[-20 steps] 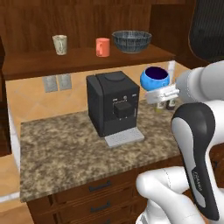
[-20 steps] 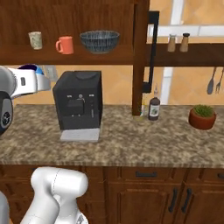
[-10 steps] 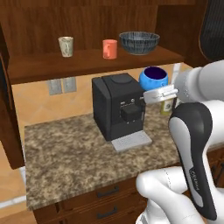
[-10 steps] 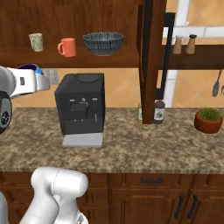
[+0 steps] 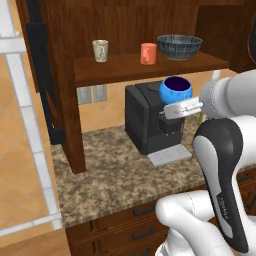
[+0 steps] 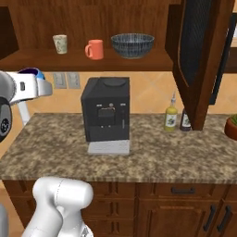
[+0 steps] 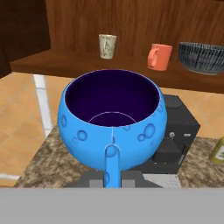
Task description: Gather all objects into one cabinet and sort the glasses and bowls to opposite sides.
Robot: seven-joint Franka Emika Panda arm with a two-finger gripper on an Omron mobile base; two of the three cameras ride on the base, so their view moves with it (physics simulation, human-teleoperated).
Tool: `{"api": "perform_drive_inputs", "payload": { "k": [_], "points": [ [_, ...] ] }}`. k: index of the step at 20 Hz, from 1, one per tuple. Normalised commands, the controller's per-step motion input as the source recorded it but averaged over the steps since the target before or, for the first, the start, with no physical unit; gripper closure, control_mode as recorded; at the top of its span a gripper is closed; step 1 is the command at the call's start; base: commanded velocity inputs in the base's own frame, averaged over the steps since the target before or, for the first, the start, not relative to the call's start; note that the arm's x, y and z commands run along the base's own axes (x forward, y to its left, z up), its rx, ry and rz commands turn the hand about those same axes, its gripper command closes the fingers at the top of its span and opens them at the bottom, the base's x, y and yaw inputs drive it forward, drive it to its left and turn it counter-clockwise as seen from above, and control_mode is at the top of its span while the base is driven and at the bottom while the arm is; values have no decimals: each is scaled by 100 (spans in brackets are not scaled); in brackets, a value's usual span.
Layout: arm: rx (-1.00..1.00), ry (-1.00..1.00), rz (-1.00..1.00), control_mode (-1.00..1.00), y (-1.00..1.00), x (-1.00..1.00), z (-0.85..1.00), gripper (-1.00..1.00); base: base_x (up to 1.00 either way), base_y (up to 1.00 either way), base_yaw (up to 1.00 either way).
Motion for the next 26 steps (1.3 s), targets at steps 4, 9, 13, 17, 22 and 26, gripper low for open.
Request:
{"api": "perform_drive_inputs", "payload": {
  "k": [4, 9, 13, 17, 22, 26],
  "points": [
    [0, 0, 0, 100, 0, 0, 0, 100, 91, -1, -11],
    [0, 0, 0, 100, 0, 0, 0, 100, 17, 3, -3],
    [0, 0, 0, 100, 0, 0, 0, 100, 0, 21, 0],
    [1, -3, 0, -100, 4, -3, 16, 100, 0, 2, 0],
    [-1, -3, 1, -100, 15, 0, 42, 100, 0, 0, 0],
    [-2, 1, -4, -100, 14, 53, 15, 100, 0, 0, 0]
  ]
}}
